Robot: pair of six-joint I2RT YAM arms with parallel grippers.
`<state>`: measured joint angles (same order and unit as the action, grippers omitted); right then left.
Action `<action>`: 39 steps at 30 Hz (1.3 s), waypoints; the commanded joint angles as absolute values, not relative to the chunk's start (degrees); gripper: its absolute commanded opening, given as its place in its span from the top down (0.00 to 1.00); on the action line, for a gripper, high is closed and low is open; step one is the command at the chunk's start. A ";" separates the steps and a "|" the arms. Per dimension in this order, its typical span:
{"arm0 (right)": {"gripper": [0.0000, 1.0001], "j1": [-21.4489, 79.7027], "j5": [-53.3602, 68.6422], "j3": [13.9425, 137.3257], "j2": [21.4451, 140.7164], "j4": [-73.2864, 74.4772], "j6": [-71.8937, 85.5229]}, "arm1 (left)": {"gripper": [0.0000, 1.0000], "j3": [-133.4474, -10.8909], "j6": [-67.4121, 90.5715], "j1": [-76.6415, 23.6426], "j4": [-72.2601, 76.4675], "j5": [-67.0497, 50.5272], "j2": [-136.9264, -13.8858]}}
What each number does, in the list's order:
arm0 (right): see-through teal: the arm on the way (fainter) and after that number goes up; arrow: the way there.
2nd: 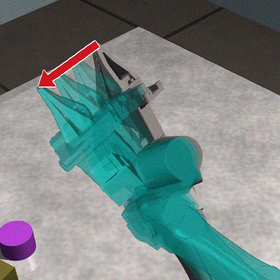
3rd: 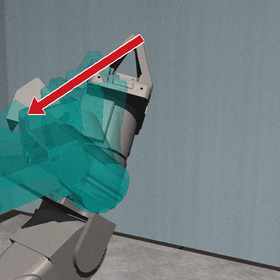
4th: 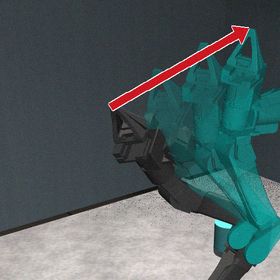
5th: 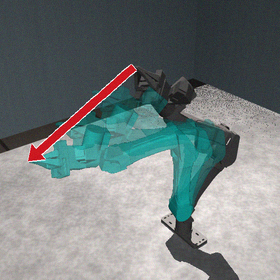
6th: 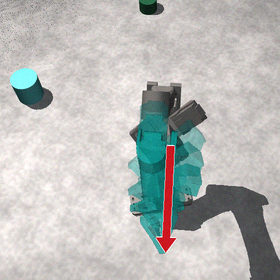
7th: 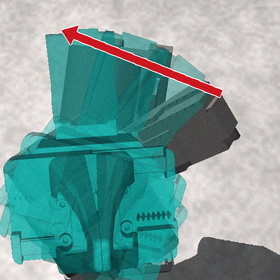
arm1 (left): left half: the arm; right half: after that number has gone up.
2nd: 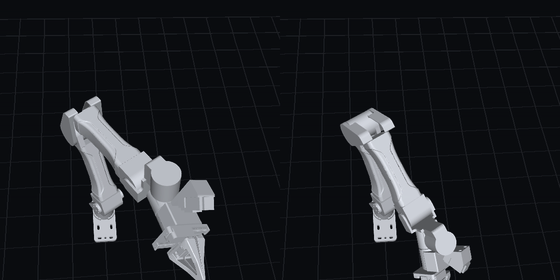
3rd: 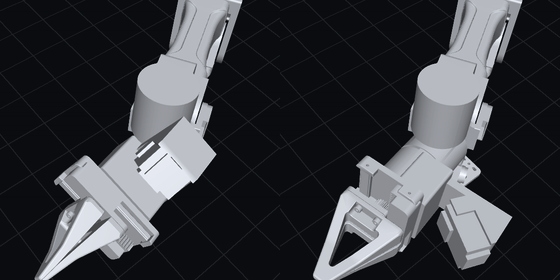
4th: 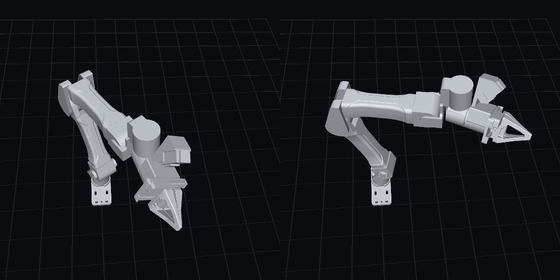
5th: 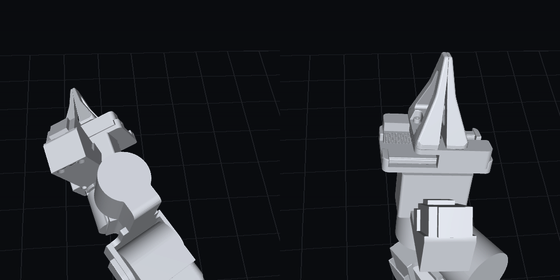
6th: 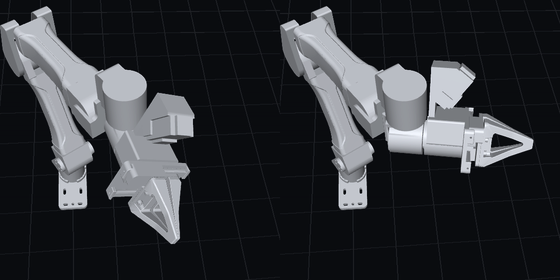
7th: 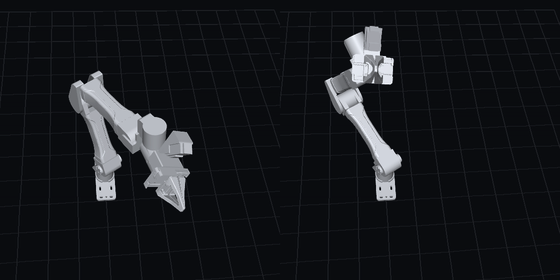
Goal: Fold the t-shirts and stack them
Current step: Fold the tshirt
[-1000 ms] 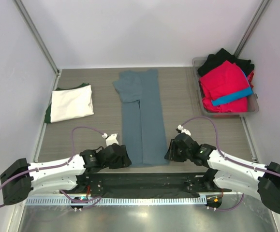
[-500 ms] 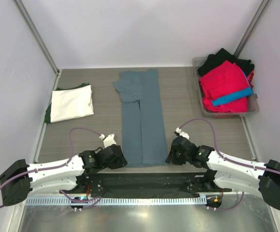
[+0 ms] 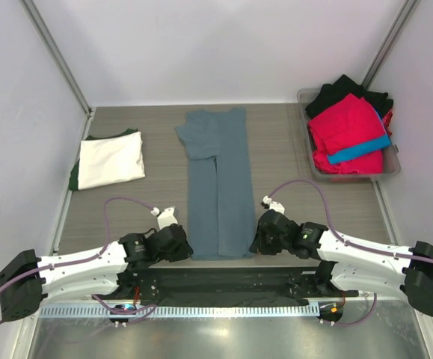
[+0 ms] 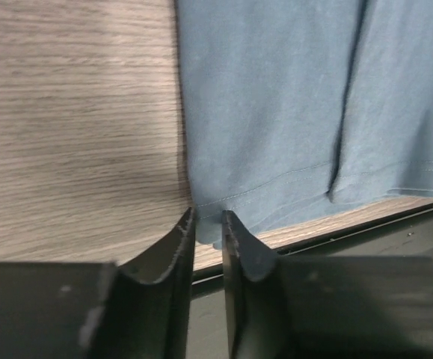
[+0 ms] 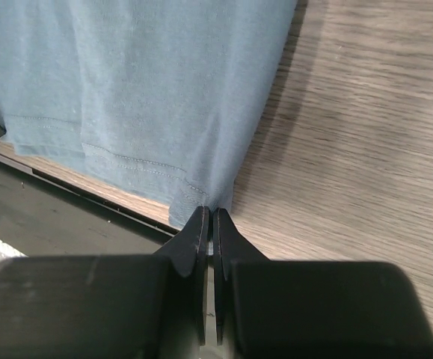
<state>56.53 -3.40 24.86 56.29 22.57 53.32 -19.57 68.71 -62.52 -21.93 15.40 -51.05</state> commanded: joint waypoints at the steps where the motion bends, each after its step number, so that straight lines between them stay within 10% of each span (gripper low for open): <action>1: 0.99 57.04 -5.27 27.42 56.87 23.82 53.79 | 0.81 -20.21 68.47 -62.75 -23.81 16.70 -50.80; 11: 0.99 57.04 -6.50 29.18 56.34 25.84 53.26 | 0.48 -20.83 67.50 -62.75 -22.42 14.42 -53.96; 21: 0.99 56.95 -7.91 28.39 55.55 27.16 54.23 | 0.99 -19.16 67.15 -62.75 -16.44 11.42 -57.22; 39: 0.99 49.06 -20.22 49.91 67.57 29.71 42.02 | 1.00 -32.69 55.73 -39.57 -21.01 3.79 -53.25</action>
